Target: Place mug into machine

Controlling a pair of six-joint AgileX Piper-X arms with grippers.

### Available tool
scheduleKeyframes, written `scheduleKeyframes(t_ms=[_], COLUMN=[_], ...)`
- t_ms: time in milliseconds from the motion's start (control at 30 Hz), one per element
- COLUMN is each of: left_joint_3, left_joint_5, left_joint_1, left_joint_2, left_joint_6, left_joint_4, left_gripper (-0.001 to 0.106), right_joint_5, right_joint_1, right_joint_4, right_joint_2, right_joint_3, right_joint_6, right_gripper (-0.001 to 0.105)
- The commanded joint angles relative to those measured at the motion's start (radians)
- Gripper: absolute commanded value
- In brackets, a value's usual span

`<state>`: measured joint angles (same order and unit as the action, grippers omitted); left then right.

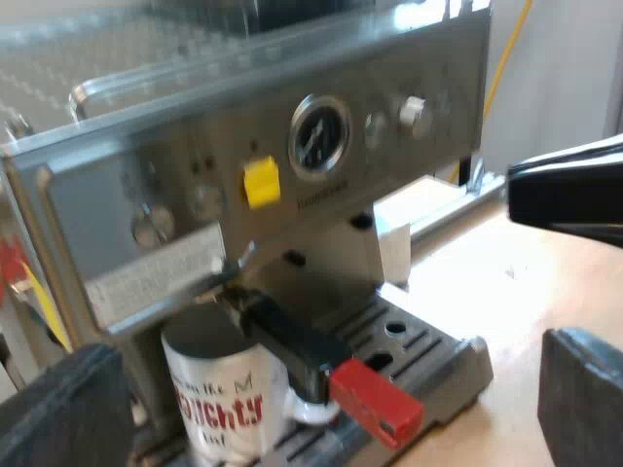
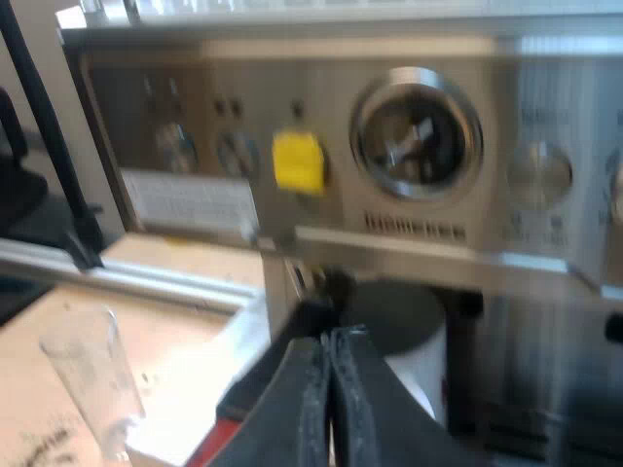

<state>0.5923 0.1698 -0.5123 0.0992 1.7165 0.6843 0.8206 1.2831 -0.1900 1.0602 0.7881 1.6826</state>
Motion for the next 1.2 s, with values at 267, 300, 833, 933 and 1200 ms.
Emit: scheduleKeyframes(t_ms=[267,300,833,933,1200], left_joint_3=[0.011,0.011,0.019,0.019,0.019], left_joint_5=[-0.001,-0.001,-0.001,-0.001,-0.001], left_joint_1=[-0.001,-0.001,-0.001,-0.001,-0.001], left_joint_2=[-0.034,-0.034,-0.034,-0.034,-0.034], left_joint_6=[-0.005,-0.005,-0.005,-0.005,-0.005], left_joint_4=[0.014,0.014,0.058,0.058,0.058], left_gripper=[0.085,0.085,0.085,0.085,0.085], right_joint_5=[0.012,0.012,-0.085,-0.088,-0.088], right_joint_1=[-0.012,-0.017,-0.161,-0.184,-0.241], right_joint_4=[0.014,0.014,0.007,0.007,-0.074], right_joint_2=[0.146,0.173,0.391,0.416,0.443], right_joint_3=[0.119,0.135,0.323,0.343,0.345], right_joint_6=[0.003,0.003,-0.003,-0.003,-0.003], right_gripper=[0.0,0.0,0.0,0.0,0.0])
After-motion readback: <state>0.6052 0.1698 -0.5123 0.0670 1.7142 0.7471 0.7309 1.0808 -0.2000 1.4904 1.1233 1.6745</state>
